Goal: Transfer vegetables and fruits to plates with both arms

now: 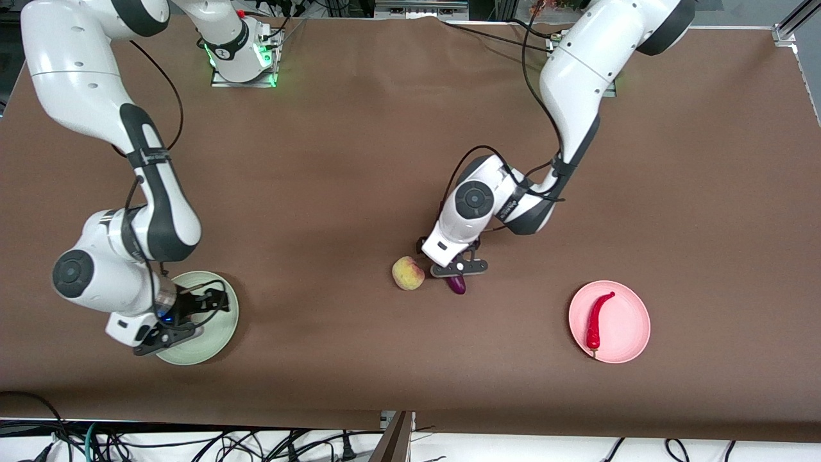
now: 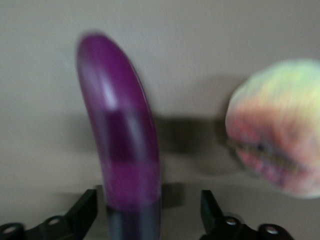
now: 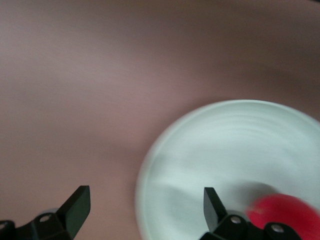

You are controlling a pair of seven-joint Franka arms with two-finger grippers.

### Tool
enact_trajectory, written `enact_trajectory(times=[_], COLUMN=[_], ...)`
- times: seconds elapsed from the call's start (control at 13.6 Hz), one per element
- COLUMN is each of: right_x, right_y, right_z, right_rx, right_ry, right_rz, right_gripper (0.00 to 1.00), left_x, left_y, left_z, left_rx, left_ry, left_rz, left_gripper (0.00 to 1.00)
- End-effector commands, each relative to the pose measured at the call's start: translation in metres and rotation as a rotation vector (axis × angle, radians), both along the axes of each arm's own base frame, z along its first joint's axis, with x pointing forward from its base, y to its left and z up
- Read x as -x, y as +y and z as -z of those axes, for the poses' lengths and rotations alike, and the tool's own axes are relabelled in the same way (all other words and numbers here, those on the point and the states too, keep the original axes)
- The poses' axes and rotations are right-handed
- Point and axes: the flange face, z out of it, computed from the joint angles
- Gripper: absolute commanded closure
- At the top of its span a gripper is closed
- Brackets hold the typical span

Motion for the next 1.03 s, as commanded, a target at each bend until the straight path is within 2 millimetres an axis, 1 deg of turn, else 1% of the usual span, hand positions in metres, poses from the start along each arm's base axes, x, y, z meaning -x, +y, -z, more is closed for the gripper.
enact_trajectory(times=[0.0, 0.07, 0.15, 0.22, 0.29, 0.37, 0.51, 0.59, 0.66, 0.73, 0.81, 0.95], right_x=[0.007, 0.011, 0.016, 0.024, 0.035, 0.043, 0.061, 0.068, 0.077, 0.083, 0.089, 0.1], right_y=[0.047, 0.068, 0.094, 0.124, 0.16, 0.186, 0.244, 0.264, 0.287, 0.303, 0.318, 0.341], right_z=[-0.014, -0.017, -0.018, -0.019, -0.016, -0.013, -0.009, -0.005, 0.005, 0.011, 0.018, 0.033], right_rx=[-0.075, -0.095, -0.105, -0.108, -0.106, -0.114, -0.162, -0.182, -0.2, -0.222, -0.235, -0.229], right_ry=[0.033, 0.046, 0.059, 0.07, 0.087, 0.093, 0.059, 0.052, 0.046, 0.027, 0.006, -0.036], right_rz=[0.083, 0.128, 0.169, 0.203, 0.237, 0.275, 0.317, 0.347, 0.369, 0.389, 0.406, 0.412], right_gripper=[0.0, 0.0, 0.0, 0.0, 0.0, 0.0, 0.0, 0.0, 0.0, 0.0, 0.0, 0.0], left_x=[0.007, 0.005, 0.003, -0.003, -0.007, -0.011, -0.023, -0.031, -0.041, -0.053, -0.066, -0.09], left_y=[-0.002, 0.002, 0.008, 0.018, 0.027, 0.038, 0.065, 0.087, 0.111, 0.14, 0.168, 0.234], left_z=[-0.014, -0.02, -0.029, -0.045, -0.068, -0.094, -0.127, -0.135, -0.141, -0.148, -0.157, -0.158], left_rx=[-0.03, -0.048, -0.076, -0.099, -0.122, -0.144, -0.188, -0.214, -0.233, -0.273, -0.306, -0.321], left_ry=[-0.024, -0.007, 0.015, 0.023, 0.034, 0.041, 0.077, 0.098, 0.114, 0.098, 0.072, 0.078], left_rz=[0.015, 0.009, 0.005, -0.004, -0.012, -0.023, -0.062, -0.079, -0.065, -0.027, 0.01, 0.052], left_gripper=[1.0, 1.0, 1.0, 1.0, 1.0, 1.0, 1.0, 1.0, 1.0, 1.0, 1.0, 1.0])
